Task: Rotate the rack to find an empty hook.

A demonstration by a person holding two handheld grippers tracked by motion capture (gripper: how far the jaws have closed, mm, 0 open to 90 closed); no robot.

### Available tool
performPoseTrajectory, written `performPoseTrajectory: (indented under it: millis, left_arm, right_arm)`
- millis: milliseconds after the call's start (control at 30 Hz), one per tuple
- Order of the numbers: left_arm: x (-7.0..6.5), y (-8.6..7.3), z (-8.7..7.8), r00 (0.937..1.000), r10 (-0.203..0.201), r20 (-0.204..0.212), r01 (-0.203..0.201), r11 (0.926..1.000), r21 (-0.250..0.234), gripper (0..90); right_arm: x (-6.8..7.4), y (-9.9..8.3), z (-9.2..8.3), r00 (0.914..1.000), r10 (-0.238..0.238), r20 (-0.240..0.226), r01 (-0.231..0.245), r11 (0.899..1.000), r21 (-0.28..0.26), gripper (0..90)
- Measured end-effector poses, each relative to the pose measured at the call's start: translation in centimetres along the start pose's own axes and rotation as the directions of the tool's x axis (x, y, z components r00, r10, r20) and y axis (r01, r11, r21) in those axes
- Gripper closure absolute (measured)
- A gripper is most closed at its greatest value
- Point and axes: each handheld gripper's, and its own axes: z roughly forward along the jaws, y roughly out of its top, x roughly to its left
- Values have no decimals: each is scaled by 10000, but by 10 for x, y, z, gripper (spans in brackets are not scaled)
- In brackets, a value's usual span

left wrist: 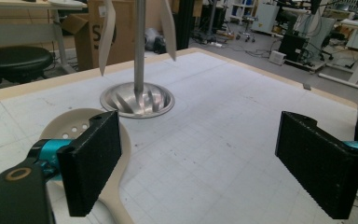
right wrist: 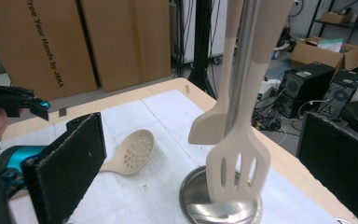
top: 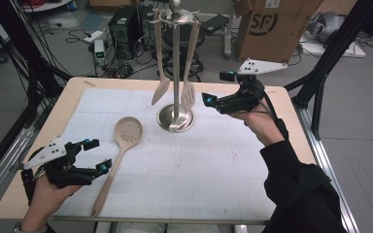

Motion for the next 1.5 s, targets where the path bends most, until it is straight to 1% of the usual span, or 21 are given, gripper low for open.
performPoseTrajectory:
  millis: [33, 67, 100, 133, 267, 400, 467, 533, 600, 667, 700, 767, 800, 867, 967, 1000, 1100, 1200, 1233, 1300, 1500]
  left_arm:
    - [0, 0, 0, 10000, -1, 8, 1, 10000, -2, 151]
    - [0, 0, 0, 10000, -25, 20, 25, 10000, -21, 151]
    - [0, 0, 0, 10000, -49, -8, 49, 10000, -29, 151]
    - [0, 0, 0, 10000, -37, -19, 36, 10000, -24, 151]
    - [1, 0, -1, 9999, -98, -46, 98, 9999, -61, 151]
    - [2, 0, -1, 9999, -100, -37, 100, 9999, -50, 151]
    - [2, 0, -1, 9999, -103, -37, 103, 9999, -64, 151]
    - [3, -1, -2, 9999, -141, -80, 140, 9999, -92, 151]
    - [4, -1, -3, 9998, -184, -69, 183, 9998, -106, 151]
    - [5, -1, -4, 9997, -252, -58, 251, 9996, -157, 151]
    - [5, -1, -4, 9997, -248, -85, 246, 9995, -177, 151]
    - [6, -1, -5, 9996, -270, -64, 269, 9995, -193, 151]
    - [7, -1, -5, 9997, -237, -83, 235, 9996, -175, 151]
    - [7, -2, -6, 9994, -317, -109, 314, 9993, -216, 151]
    - [7, -2, -6, 9995, -321, 43, 323, 9991, -280, 150]
    - [7, -2, -6, 9996, -291, 47, 292, 9992, -273, 150]
    - [7, -3, -5, 9995, -297, 65, 298, 9993, -208, 150]
    - [9, -4, -7, 9994, -348, -28, 347, 9991, -234, 150]
    - [9, -4, -8, 9993, -369, -47, 367, 9990, -265, 150]
    - [10, -5, -8, 9991, -417, -93, 414, 9988, -266, 150]
    - [9, -6, -7, 9991, -419, -56, 418, 9989, -203, 150]
  right_arm:
    - [-1, 1, -1, 9999, -40, 94, 40, 10000, 28, 49]
    - [-2, 3, -2, 9999, -82, 76, 82, 10000, 8, 100]
    - [-4, 5, -3, 9998, -141, 125, 142, 9999, -76, 168]
    - [-6, 6, -5, 9997, -105, 228, 108, 9998, -136, 213]
    - [-14, 14, -10, 9994, 50, 356, -42, 9997, -228, 424]
    - [-19, 25, -11, 9996, -36, 277, 42, 9998, -189, 591]
    - [-21, 31, -11, 9999, -117, 117, 120, 9997, -220, 670]
    - [-22, 36, -9, 9999, -111, -126, 109, 9997, -199, 726]
    - [-23, 40, -7, 9994, -142, -322, 140, 9999, -69, 791]
    - [-26, 44, -5, 9979, -122, -639, 132, 9998, 145, 867]
    - [-26, 45, -4, 9978, -219, -629, 234, 9995, 223, 894]
    - [-29, 48, -3, 9976, -209, -663, 230, 9992, 316, 897]
    - [-30, 50, -3, 9977, -298, -609, 319, 9989, 334, 898]
    - [-32, 53, -3, 9974, -389, -600, 407, 9988, 288, 899]
    - [-34, 57, -3, 9977, -498, -464, 511, 9983, 270, 899]
    - [-36, 60, -3, 9982, -481, -371, 487, 9987, 147, 899]
    - [-40, 65, -3, 9987, -467, -205, 467, 9989, 25, 900]
    - [-44, 71, -1, 9988, -478, -128, 476, 9988, -108, 900]
    - [-45, 73, 0, 9990, -416, -159, 415, 9991, -94, 900]
    - [-47, 77, 1, 9989, -462, -31, 461, 9989, -95, 900]
    - [-52, 87, 6, 9996, -285, -33, 284, 9990, -345, 900]
